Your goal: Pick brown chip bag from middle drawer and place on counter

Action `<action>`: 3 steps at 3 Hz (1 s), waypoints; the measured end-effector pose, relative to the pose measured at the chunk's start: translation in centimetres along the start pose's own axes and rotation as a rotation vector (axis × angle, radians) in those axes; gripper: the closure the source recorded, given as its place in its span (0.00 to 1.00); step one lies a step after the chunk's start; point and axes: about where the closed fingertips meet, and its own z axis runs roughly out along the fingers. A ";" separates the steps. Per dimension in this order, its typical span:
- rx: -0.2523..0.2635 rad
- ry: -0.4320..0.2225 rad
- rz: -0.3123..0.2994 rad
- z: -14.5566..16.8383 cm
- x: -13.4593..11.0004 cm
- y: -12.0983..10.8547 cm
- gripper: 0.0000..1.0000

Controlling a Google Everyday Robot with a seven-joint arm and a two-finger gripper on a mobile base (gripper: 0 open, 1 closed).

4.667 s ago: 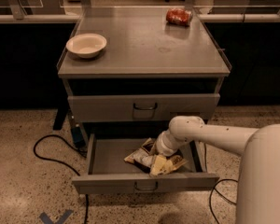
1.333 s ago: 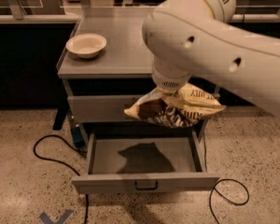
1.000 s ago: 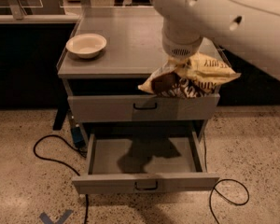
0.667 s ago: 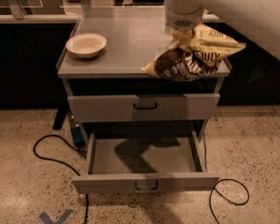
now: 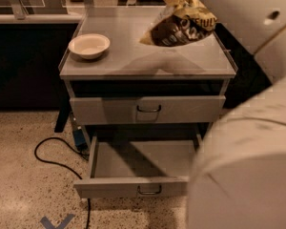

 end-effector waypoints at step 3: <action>0.005 -0.233 0.141 6.1 -2.1 -4.8 1.00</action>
Offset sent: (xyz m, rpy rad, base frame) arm 0.0818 -0.0115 0.0144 0.3051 -0.0918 0.0589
